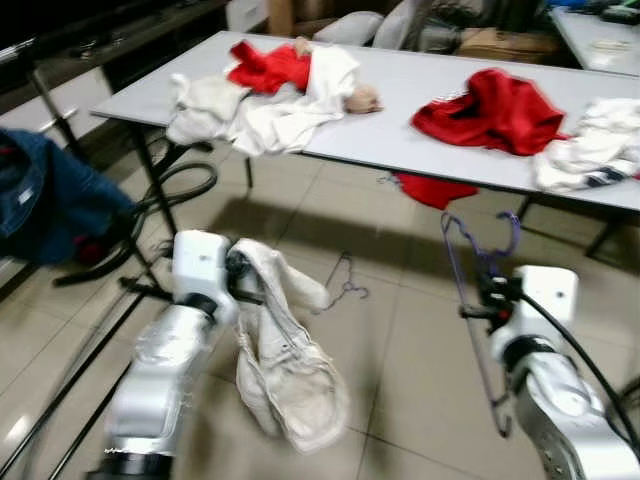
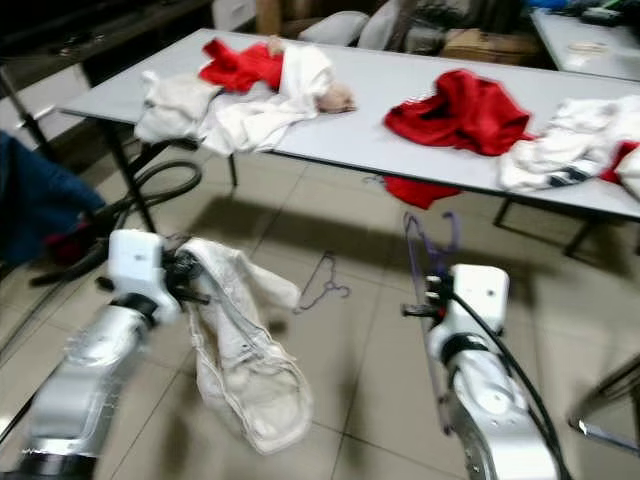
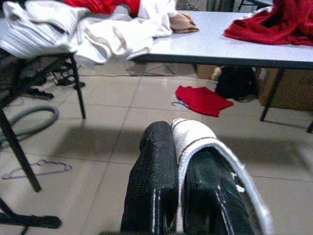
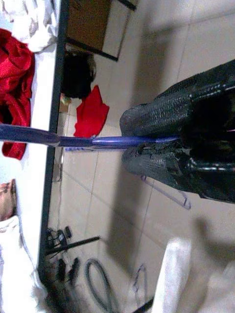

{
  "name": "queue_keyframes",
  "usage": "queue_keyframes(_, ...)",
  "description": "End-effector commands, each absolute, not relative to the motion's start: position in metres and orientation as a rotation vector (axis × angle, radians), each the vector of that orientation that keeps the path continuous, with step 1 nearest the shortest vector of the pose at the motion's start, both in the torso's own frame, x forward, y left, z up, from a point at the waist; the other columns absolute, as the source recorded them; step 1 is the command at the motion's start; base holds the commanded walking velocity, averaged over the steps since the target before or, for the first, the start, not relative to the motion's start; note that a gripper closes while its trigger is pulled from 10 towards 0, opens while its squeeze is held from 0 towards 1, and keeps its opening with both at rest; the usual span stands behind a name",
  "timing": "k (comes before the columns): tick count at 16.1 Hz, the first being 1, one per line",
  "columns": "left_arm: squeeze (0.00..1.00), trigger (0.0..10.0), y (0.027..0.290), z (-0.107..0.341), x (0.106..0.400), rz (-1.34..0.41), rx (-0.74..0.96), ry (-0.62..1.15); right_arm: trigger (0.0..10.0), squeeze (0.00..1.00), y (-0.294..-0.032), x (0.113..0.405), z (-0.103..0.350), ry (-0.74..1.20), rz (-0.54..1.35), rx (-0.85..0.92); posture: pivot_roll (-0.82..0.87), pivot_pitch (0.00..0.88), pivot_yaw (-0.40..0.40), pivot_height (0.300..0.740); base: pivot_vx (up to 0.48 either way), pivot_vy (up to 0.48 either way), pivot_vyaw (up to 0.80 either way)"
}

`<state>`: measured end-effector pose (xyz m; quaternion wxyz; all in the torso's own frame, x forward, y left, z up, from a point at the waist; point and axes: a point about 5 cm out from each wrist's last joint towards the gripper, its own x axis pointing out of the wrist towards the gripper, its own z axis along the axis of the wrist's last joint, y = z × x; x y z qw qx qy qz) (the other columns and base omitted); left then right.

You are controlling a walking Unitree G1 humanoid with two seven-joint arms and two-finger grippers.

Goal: Hang hanger

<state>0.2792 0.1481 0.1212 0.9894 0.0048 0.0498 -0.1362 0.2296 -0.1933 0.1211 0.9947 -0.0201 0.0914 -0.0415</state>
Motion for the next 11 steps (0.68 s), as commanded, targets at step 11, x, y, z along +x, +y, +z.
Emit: queue_keyframes(11,0.00,10.0,0.1571,0.1350,0.2825,-0.251,0.011,0.025,10.0,0.00,-0.1845,0.2364,0.1278,0.150,-0.019,-0.102,-0.11,0.000,0.021,0.740,0.028,0.000,0.05)
